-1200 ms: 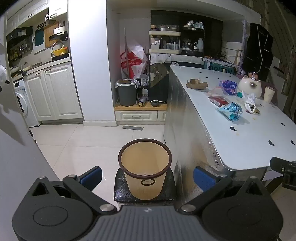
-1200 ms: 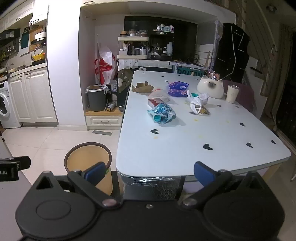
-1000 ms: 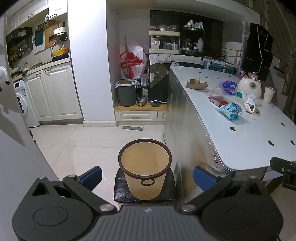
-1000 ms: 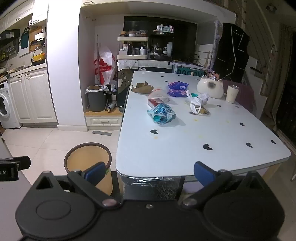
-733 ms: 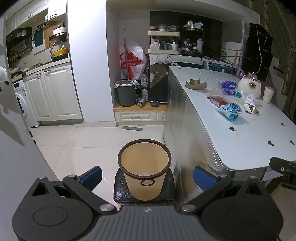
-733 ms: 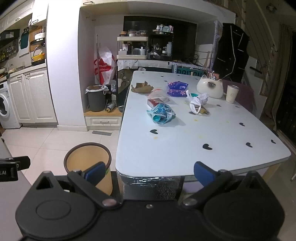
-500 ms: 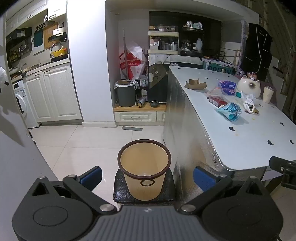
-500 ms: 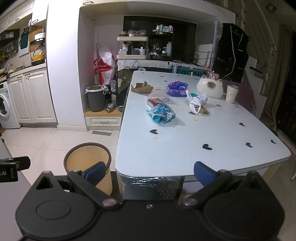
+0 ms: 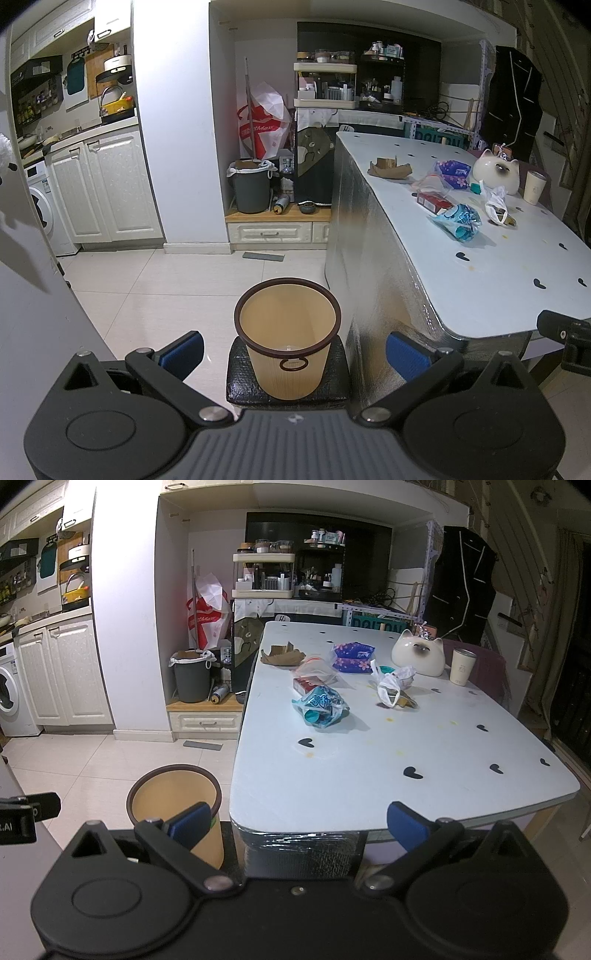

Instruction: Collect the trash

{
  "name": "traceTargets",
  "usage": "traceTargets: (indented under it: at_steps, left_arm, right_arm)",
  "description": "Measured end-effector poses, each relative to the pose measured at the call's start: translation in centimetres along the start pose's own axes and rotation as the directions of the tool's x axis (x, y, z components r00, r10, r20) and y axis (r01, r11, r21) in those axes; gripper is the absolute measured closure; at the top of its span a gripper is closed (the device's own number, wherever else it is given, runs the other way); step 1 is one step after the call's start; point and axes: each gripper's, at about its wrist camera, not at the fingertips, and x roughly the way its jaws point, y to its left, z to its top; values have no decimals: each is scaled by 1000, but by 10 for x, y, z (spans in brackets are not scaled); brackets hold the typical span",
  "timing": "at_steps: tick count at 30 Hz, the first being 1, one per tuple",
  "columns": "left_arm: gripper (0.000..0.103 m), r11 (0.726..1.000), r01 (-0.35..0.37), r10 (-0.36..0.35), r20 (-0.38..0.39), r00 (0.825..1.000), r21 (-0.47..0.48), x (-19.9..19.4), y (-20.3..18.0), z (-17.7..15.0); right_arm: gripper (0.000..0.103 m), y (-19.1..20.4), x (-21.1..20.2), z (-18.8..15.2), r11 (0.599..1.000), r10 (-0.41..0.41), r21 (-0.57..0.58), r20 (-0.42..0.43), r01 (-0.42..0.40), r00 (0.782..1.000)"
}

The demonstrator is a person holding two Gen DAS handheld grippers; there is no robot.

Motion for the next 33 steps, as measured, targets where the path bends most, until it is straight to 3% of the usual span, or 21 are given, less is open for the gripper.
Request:
traceTargets:
  at_steps: [33]
  left_arm:
    - [0,1000,0,0,1,1000,0,0,0,0]
  right_arm:
    - [1,-1,-2,2,1000,-2,0,-1,2,1000]
